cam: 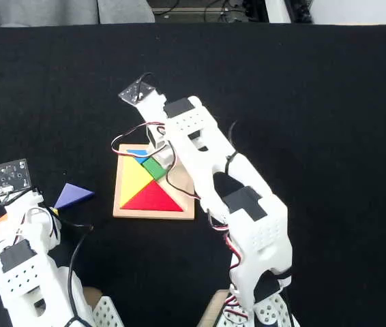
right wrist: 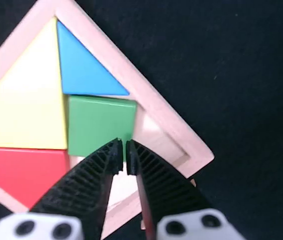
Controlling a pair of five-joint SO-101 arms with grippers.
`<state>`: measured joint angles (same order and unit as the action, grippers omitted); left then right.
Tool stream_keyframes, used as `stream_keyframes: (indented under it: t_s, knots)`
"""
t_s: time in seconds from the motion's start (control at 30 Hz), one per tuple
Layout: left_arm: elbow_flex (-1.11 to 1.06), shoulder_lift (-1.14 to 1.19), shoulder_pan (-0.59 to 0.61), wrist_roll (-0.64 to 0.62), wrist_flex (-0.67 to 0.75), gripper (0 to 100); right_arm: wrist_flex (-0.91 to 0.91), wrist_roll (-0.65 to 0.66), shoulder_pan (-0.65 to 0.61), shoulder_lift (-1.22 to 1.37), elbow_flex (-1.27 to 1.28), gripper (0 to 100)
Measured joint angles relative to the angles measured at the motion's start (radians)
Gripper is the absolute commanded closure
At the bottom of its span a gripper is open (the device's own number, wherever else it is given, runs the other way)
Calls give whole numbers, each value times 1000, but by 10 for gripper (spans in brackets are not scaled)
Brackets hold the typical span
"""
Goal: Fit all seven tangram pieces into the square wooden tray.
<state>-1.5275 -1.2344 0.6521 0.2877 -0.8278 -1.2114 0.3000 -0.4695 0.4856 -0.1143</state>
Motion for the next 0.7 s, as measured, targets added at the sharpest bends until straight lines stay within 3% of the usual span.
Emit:
stream_keyframes:
  t_s: [0.3,0.7]
  knots:
    - [0,0,0,0,0,834,6,58,60,0,0,984]
    - [0,0,0,0,0,834,29,64,18,54,0,984]
